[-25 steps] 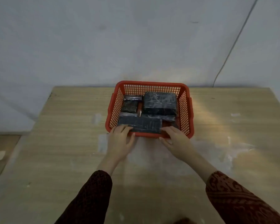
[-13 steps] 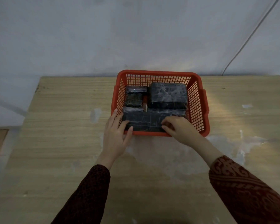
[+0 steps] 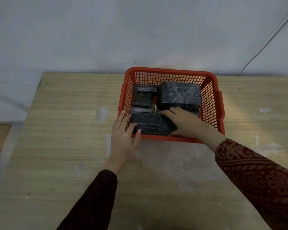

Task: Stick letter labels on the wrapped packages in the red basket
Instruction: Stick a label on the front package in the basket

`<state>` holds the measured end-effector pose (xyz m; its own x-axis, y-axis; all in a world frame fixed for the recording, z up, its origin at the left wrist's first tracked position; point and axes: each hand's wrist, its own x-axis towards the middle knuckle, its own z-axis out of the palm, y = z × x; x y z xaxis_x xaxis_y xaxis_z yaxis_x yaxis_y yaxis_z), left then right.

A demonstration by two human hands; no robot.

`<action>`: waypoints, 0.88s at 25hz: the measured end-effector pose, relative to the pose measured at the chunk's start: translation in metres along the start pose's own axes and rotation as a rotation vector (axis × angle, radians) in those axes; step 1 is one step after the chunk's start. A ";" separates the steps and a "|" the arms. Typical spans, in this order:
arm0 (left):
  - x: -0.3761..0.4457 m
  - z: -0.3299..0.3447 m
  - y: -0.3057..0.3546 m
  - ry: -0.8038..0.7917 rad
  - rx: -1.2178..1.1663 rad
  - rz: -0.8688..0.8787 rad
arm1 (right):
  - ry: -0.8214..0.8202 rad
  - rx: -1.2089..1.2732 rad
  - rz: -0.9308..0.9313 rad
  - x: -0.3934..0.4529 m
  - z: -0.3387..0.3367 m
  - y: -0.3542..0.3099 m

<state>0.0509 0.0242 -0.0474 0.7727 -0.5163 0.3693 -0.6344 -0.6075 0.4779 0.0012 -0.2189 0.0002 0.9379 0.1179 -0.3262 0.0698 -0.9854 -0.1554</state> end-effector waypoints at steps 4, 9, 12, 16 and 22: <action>0.001 0.000 0.001 -0.002 0.008 -0.004 | -0.011 0.052 0.029 0.004 -0.002 0.000; 0.001 -0.003 0.004 -0.011 -0.017 -0.052 | -0.017 0.092 0.040 0.014 -0.013 -0.002; 0.001 -0.005 0.009 0.001 -0.108 -0.113 | -0.095 0.331 0.071 0.013 -0.022 -0.001; 0.001 -0.007 0.014 -0.002 -0.276 -0.215 | -0.315 0.482 0.169 -0.001 -0.016 -0.002; 0.000 -0.008 0.013 -0.011 -0.289 -0.209 | -0.409 0.653 0.563 -0.006 -0.023 0.003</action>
<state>0.0429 0.0212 -0.0352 0.8838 -0.4064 0.2320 -0.4291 -0.5060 0.7482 0.0037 -0.2253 0.0226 0.5758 -0.1969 -0.7936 -0.6750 -0.6622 -0.3255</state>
